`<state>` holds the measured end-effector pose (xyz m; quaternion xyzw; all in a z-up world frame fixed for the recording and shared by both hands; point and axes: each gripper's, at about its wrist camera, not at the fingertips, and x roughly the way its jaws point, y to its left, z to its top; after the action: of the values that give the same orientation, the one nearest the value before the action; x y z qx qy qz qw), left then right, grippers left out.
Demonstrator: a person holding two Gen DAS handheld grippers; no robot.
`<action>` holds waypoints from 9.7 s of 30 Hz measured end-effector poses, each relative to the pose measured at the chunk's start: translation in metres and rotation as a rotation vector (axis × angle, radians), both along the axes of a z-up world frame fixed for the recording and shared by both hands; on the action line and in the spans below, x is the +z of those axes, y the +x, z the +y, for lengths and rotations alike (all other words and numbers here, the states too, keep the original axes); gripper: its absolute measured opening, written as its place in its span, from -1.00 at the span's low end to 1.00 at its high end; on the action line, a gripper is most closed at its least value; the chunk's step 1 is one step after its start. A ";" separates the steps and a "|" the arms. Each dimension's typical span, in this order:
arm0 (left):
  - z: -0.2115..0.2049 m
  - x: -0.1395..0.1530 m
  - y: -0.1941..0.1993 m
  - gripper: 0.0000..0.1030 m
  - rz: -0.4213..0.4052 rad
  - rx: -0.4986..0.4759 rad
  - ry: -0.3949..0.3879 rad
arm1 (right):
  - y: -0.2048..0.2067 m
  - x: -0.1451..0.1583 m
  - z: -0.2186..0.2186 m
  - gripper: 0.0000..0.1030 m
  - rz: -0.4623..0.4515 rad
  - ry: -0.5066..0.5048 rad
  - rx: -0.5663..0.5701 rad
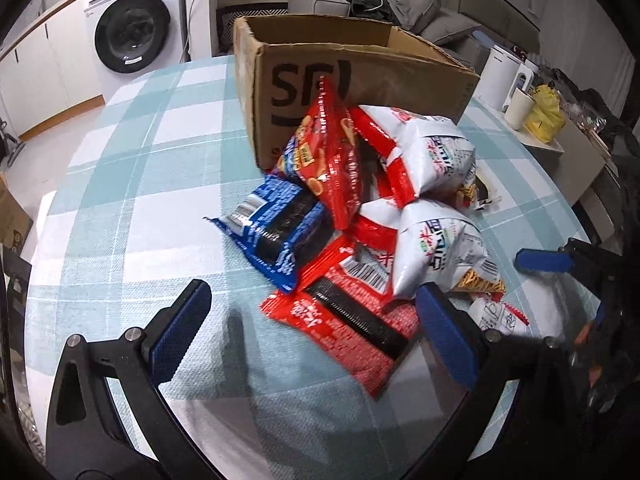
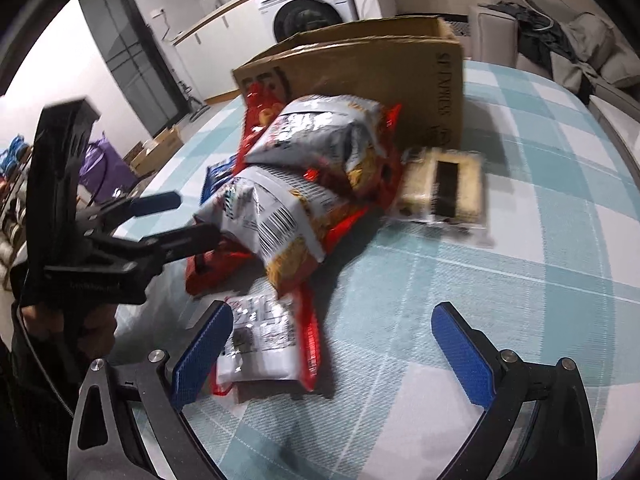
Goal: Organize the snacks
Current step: 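Grasp the red chocolate bar pack with the left tool while the right tool grasps the white-red printed bag, then carry both packs over the cardboard box and lower them inside, then open both tools in the box and withdraw, then grasp the blue biscuit pack with the left tool while the right tool grasps the clear cake pack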
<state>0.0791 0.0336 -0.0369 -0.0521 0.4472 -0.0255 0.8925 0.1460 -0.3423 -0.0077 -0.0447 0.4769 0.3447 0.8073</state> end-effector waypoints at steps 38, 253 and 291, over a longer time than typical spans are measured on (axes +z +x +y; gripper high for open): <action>-0.015 -0.013 -0.014 -0.17 0.059 -0.152 -0.005 | -0.024 -0.002 0.010 0.61 -0.070 -0.086 0.095; 0.054 0.036 0.049 0.98 -0.106 0.054 0.055 | 0.094 0.047 -0.030 0.99 -0.104 0.004 -0.270; 0.059 -0.030 0.064 0.98 0.050 0.046 0.067 | 0.121 -0.008 -0.019 0.99 -0.061 -0.159 -0.261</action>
<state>0.1431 0.0925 -0.0670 -0.0333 0.4687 0.0112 0.8827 0.2669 -0.3611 -0.0157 -0.0567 0.4797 0.1962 0.8534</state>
